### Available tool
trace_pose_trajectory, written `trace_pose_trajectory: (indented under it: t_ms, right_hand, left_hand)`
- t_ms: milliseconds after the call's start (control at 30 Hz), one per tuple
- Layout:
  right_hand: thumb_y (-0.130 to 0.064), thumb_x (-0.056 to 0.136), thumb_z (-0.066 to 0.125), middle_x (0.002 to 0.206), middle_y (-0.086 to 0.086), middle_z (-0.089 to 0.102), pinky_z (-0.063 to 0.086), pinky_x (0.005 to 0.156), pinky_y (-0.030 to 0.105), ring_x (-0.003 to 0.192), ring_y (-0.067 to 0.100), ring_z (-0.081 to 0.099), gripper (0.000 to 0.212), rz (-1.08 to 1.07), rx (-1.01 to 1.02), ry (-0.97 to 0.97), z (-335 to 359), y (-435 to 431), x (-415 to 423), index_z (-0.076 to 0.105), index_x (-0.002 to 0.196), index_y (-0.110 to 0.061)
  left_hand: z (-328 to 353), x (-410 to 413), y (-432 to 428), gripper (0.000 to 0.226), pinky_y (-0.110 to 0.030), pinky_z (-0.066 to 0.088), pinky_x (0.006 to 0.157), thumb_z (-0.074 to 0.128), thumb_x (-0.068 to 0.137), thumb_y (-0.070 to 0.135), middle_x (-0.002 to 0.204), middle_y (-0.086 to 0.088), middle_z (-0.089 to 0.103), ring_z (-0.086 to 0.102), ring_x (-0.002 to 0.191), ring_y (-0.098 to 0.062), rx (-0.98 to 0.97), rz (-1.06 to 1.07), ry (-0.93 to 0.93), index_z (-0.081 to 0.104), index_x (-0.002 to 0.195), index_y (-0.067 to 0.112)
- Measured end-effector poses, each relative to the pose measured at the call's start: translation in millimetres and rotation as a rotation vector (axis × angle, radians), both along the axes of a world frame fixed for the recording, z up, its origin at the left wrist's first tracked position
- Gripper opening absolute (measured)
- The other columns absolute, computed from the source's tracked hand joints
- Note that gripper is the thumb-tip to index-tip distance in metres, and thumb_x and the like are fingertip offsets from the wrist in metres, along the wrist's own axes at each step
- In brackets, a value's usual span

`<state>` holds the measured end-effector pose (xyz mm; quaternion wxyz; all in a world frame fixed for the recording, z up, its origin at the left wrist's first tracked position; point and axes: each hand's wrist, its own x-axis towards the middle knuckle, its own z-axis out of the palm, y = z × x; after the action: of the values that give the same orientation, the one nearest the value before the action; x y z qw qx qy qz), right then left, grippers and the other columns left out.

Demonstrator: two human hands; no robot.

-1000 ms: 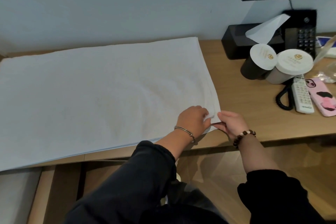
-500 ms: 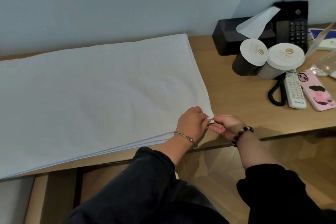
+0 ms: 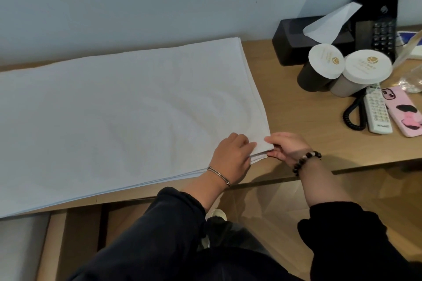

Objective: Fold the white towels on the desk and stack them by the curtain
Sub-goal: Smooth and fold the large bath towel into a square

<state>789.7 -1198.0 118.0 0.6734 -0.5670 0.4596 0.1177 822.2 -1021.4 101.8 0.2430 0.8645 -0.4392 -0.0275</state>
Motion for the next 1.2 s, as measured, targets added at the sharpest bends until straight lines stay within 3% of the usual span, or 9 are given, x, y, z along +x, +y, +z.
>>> trace_pose_trajectory:
  t_ms: [67, 167, 267, 433, 567, 667, 767, 867, 1200]
  right_hand:
    - [0.001, 0.09, 0.057, 0.118, 0.021, 0.058, 0.055, 0.086, 0.038, 0.109, 0.031, 0.06, 0.035, -0.05, 0.118, -0.018, 5, 0, 1, 0.051, 0.124, 0.005]
    - [0.003, 0.092, 0.048, 0.12, 0.02, 0.057, 0.057, 0.077, 0.038, 0.107, 0.032, 0.06, 0.028, 0.009, 0.152, 0.003, 15, 6, 8, 0.052, 0.12, 0.001]
    - [-0.005, 0.092, 0.048, 0.106, 0.012, 0.062, 0.058, 0.073, 0.04, 0.094, 0.026, 0.063, 0.009, 0.256, -0.179, 0.064, 25, 15, 26, 0.055, 0.097, -0.007]
    - [-0.019, 0.091, 0.055, 0.119, 0.001, 0.055, 0.044, 0.068, 0.026, 0.094, 0.019, 0.054, 0.043, 0.35, -0.696, -0.068, 24, 22, 64, 0.042, 0.132, -0.015]
    - [-0.025, 0.094, 0.054, 0.137, 0.009, 0.049, 0.047, 0.089, 0.034, 0.115, 0.027, 0.053, 0.046, 0.446, -0.75, 0.033, 19, 22, 89, 0.044, 0.137, -0.012]
    - [-0.028, 0.094, 0.054, 0.127, 0.016, 0.056, 0.047, 0.089, 0.039, 0.111, 0.033, 0.055, 0.042, 0.423, -0.715, 0.077, 21, 18, 112, 0.052, 0.125, -0.001]
    - [-0.029, 0.093, 0.055, 0.123, 0.02, 0.059, 0.046, 0.092, 0.042, 0.111, 0.036, 0.056, 0.04, 0.387, -0.721, 0.063, 22, 17, 129, 0.057, 0.117, 0.004]
    - [-0.021, 0.09, 0.061, 0.09, 0.016, 0.064, 0.053, 0.086, 0.044, 0.099, 0.034, 0.062, 0.021, 0.294, -0.807, 0.004, 13, 13, 135, 0.063, 0.088, 0.0]
    - [-0.021, 0.091, 0.06, 0.069, 0.0, 0.05, 0.053, 0.067, 0.035, 0.065, 0.015, 0.051, 0.027, 0.052, -1.002, -0.036, -8, 13, 138, 0.047, 0.068, -0.017]
  left_hand:
    - [-1, 0, 7, 0.04, -0.03, 0.051, 0.058, 0.074, 0.076, 0.015, 0.095, -0.009, 0.063, 0.057, 0.078, -0.024, 0.027, 0.034, 0.005, 0.065, 0.115, 0.011]
    - [0, 0, 11, 0.038, -0.028, 0.049, 0.056, 0.063, 0.086, 0.019, 0.097, -0.007, 0.061, 0.055, 0.077, -0.022, 0.095, 0.078, 0.057, 0.057, 0.123, 0.014]
    - [1, 4, 11, 0.026, -0.032, 0.051, 0.06, 0.055, 0.091, 0.019, 0.092, -0.006, 0.058, 0.054, 0.076, -0.023, 0.122, 0.09, 0.082, 0.061, 0.116, 0.016]
    - [1, 14, 14, 0.034, -0.034, 0.048, 0.068, 0.043, 0.098, 0.024, 0.098, -0.006, 0.055, 0.051, 0.084, -0.022, 0.188, 0.012, 0.136, 0.057, 0.129, 0.022]
    - [11, 19, 18, 0.034, -0.033, 0.045, 0.067, 0.04, 0.098, 0.035, 0.094, -0.004, 0.055, 0.05, 0.079, -0.018, 0.15, -0.053, 0.241, 0.065, 0.115, 0.02]
    - [15, 42, 23, 0.03, -0.038, 0.046, 0.074, 0.042, 0.097, 0.027, 0.096, -0.007, 0.058, 0.052, 0.086, -0.023, 0.105, 0.034, 0.21, 0.068, 0.099, 0.012]
    - [10, 80, 28, 0.036, -0.038, 0.037, 0.094, 0.045, 0.094, 0.02, 0.132, -0.013, 0.049, 0.042, 0.12, -0.031, 0.193, 0.217, 0.135, 0.056, 0.127, 0.014]
    - [-4, 96, 36, 0.054, -0.041, 0.011, 0.116, 0.033, 0.099, 0.034, 0.158, -0.008, 0.013, 0.01, 0.145, -0.025, 0.333, 0.3, 0.14, 0.022, 0.15, 0.022]
    - [-28, 91, 50, 0.07, -0.046, -0.016, 0.111, 0.003, 0.085, 0.059, 0.158, 0.003, -0.016, -0.02, 0.144, -0.02, 0.437, 0.311, -0.015, -0.009, 0.149, 0.034]
